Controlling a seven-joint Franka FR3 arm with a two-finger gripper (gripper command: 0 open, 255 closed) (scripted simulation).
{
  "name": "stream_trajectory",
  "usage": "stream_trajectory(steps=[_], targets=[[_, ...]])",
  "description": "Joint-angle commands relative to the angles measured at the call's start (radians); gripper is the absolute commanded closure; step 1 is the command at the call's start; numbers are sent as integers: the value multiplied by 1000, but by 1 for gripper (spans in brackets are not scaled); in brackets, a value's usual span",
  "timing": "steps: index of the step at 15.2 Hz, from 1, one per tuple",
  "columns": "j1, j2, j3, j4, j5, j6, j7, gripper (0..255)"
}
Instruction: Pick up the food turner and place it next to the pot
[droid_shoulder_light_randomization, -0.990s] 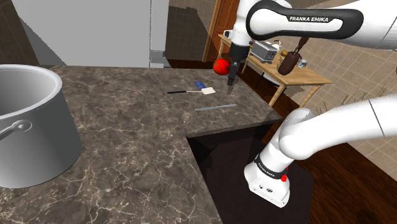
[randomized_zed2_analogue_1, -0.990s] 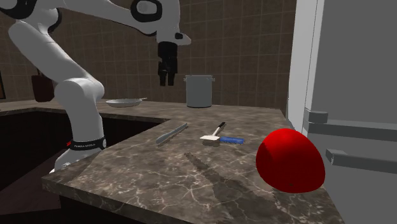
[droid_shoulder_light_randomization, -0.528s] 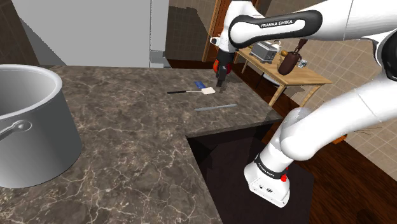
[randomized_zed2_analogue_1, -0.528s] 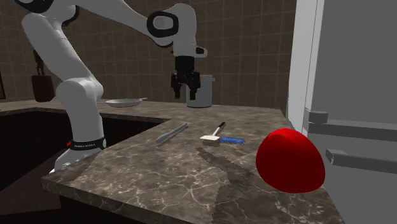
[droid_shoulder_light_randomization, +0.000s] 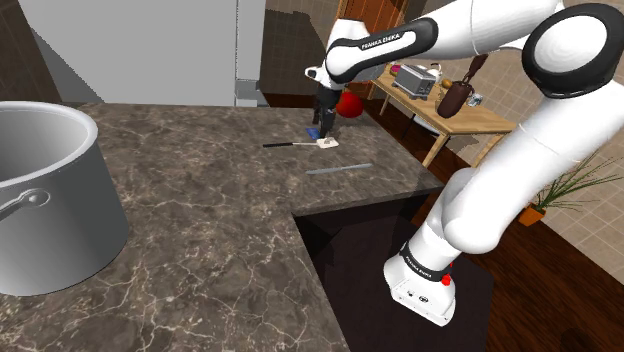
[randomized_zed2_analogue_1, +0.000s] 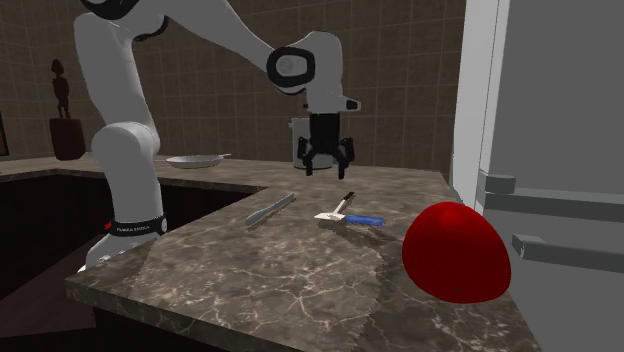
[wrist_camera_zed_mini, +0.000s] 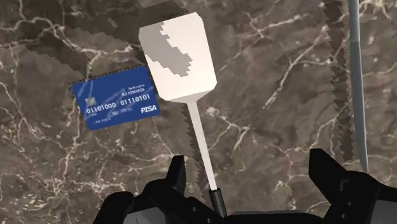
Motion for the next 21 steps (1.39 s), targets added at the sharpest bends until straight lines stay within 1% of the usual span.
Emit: stream_trajectory(steps=[1, 3, 4, 11, 19, 20, 21], targets=[[14, 78, -12, 48, 52, 32, -107, 0], [20, 159, -13, 103, 110, 53, -208, 0], [19, 171, -11, 112, 119, 56, -224, 0], [17, 233, -4, 74, 154, 150, -248, 0], [17, 233, -4, 74, 154, 150, -248, 0], [17, 233, -4, 74, 154, 150, -248, 255], [17, 233, -4, 74, 154, 150, -248, 255]])
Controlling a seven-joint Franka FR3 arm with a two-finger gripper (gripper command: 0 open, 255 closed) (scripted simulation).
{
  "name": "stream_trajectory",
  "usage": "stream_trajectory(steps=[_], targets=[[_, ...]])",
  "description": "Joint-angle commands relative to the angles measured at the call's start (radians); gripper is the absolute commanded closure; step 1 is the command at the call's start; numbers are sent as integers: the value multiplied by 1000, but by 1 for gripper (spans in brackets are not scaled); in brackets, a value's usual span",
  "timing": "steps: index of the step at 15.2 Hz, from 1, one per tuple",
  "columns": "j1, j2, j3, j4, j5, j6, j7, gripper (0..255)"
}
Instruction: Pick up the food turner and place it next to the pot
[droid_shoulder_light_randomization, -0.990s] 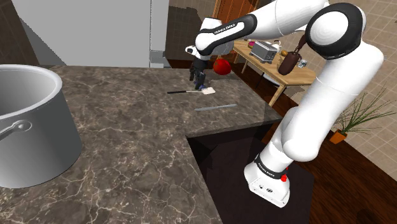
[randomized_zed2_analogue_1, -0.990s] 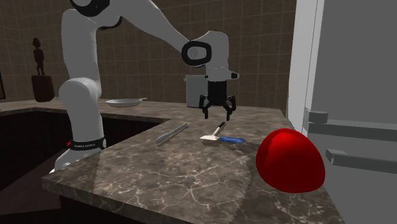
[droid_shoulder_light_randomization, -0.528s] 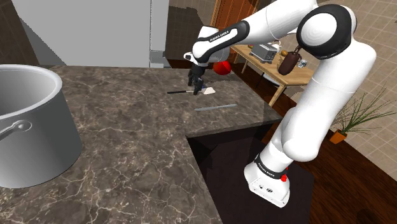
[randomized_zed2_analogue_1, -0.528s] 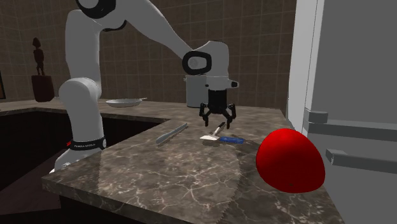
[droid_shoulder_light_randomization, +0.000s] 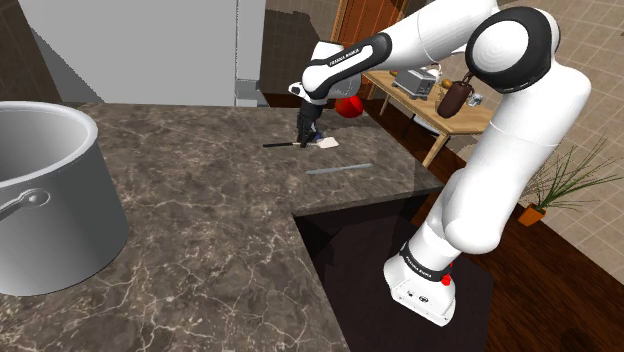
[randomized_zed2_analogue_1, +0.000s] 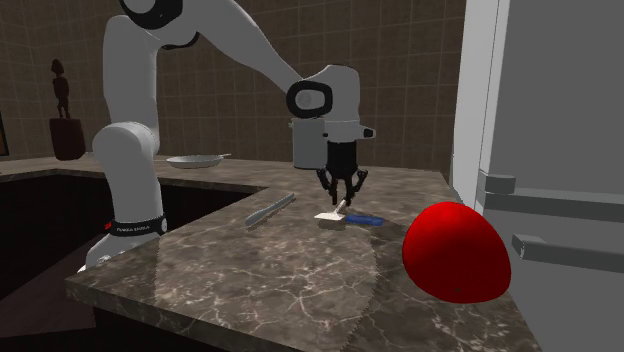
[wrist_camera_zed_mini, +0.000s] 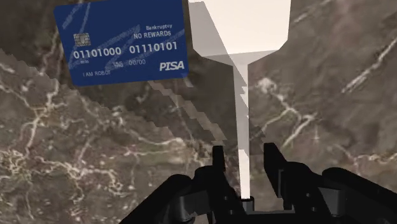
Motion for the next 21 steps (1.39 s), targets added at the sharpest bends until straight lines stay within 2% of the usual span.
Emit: stream_trajectory(steps=[1, 8, 21], targets=[[0, 0, 0, 0, 0, 0, 0, 255], [0, 0, 0, 0, 0, 0, 0, 255], [4, -95, -4, 77, -53, -164, 45, 255]])
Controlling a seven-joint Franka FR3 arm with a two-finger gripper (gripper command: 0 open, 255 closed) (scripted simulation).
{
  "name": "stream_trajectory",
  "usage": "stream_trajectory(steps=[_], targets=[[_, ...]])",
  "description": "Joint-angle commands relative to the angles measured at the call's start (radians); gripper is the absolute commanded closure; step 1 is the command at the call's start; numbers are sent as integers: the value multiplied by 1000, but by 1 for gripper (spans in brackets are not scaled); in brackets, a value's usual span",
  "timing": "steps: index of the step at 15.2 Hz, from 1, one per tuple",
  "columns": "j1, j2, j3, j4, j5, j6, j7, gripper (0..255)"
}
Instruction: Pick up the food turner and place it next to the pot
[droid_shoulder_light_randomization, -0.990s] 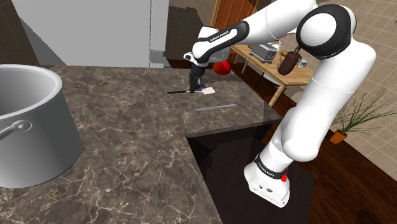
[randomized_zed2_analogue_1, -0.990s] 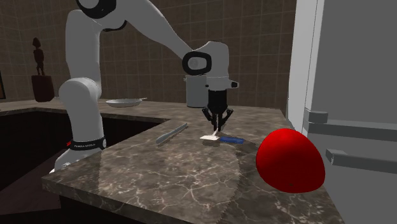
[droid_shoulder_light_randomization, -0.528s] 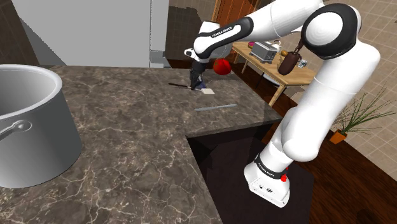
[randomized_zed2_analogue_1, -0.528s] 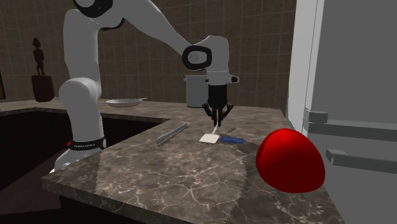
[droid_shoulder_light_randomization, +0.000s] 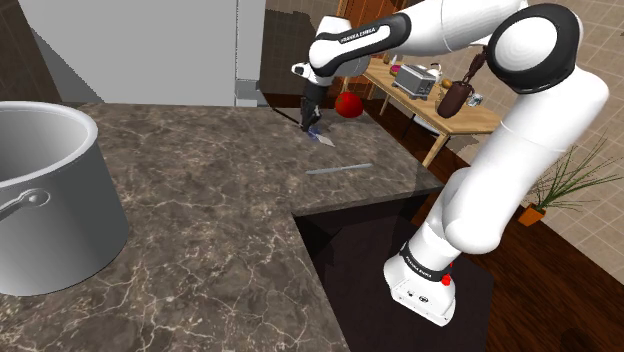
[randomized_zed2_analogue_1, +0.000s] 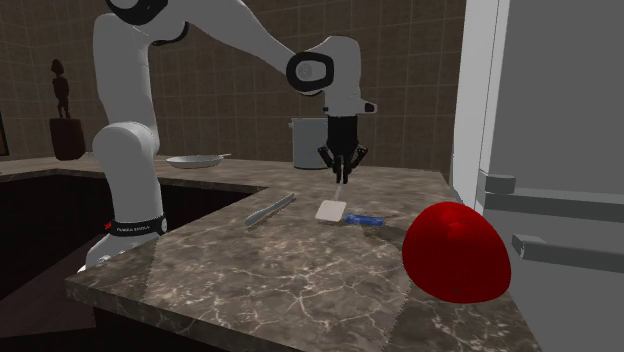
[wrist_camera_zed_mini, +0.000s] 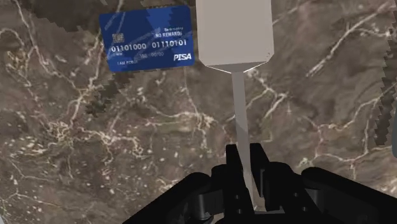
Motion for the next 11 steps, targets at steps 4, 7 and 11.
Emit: stream_trajectory(steps=[4, 7, 11], targets=[[1, -30, 0, 37, -15, -65, 13, 255], [1, -44, 1, 63, -22, -104, 20, 255], [1, -60, 2, 100, -29, -156, 27, 255]])
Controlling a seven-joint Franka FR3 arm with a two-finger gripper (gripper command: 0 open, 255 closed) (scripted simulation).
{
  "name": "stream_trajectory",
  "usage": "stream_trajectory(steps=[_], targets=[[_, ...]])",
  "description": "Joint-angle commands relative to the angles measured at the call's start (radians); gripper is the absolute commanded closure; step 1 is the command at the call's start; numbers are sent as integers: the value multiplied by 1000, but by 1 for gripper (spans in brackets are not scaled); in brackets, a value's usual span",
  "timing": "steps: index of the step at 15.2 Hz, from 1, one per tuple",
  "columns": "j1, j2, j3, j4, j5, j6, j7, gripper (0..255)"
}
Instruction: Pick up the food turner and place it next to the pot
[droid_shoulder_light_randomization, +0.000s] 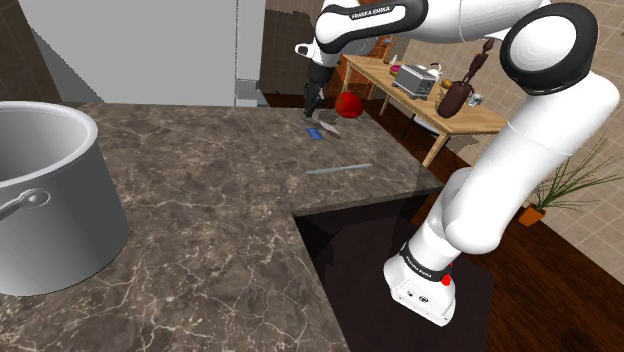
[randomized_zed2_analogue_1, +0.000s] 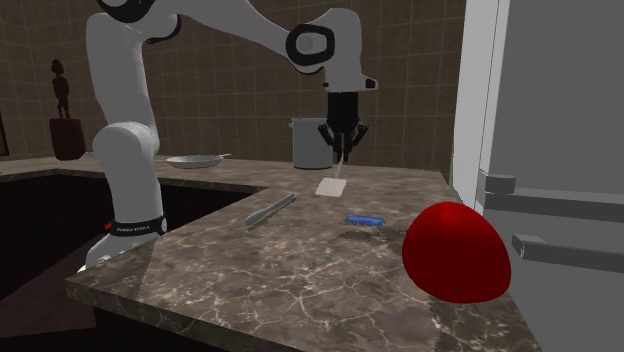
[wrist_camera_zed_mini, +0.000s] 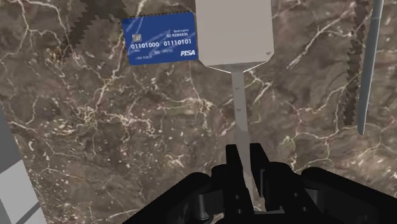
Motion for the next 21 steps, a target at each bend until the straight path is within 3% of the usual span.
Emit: stream_trajectory(steps=[1, 21], targets=[[0, -8, 1, 20, -4, -28, 4, 255], [2, -30, 4, 266, -15, -294, 24, 255]])
